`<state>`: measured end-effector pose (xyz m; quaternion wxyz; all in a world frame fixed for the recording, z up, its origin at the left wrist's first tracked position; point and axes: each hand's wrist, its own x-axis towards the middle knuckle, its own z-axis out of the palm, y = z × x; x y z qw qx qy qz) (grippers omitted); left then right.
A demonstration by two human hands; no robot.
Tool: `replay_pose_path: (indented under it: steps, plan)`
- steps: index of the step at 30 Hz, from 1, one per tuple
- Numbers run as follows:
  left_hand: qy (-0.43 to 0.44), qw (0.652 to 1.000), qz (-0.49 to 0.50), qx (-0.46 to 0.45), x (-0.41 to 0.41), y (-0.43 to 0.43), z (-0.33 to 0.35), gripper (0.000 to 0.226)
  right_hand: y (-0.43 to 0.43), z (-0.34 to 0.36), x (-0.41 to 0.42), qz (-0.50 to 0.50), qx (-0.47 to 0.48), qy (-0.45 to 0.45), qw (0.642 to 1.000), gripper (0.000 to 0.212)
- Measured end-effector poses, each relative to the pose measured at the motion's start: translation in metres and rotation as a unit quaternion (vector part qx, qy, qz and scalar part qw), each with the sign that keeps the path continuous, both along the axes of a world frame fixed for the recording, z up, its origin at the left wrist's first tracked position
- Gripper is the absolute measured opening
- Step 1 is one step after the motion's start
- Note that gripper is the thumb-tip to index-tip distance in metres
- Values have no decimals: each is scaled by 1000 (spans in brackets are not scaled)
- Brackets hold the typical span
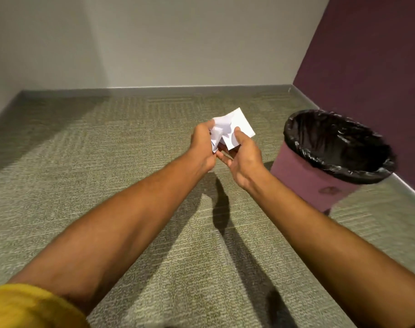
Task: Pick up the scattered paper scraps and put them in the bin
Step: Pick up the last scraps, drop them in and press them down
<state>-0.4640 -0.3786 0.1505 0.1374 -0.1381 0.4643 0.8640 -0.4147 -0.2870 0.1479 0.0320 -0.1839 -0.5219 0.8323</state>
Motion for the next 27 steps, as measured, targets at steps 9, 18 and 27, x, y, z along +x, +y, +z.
replay_pose_path:
  steps: [9,18,27]
  plan:
    - [37,998,-14,44,18,71,61,52,44,70,16,-59,10,11,998,24]
    - [66,990,-84,95,50,145,114,79,99,118,46,-158,-14,22,987,30]
    - [37,985,-155,70,91,194,136,98,174,125,73,-214,-36,-63,974,56]
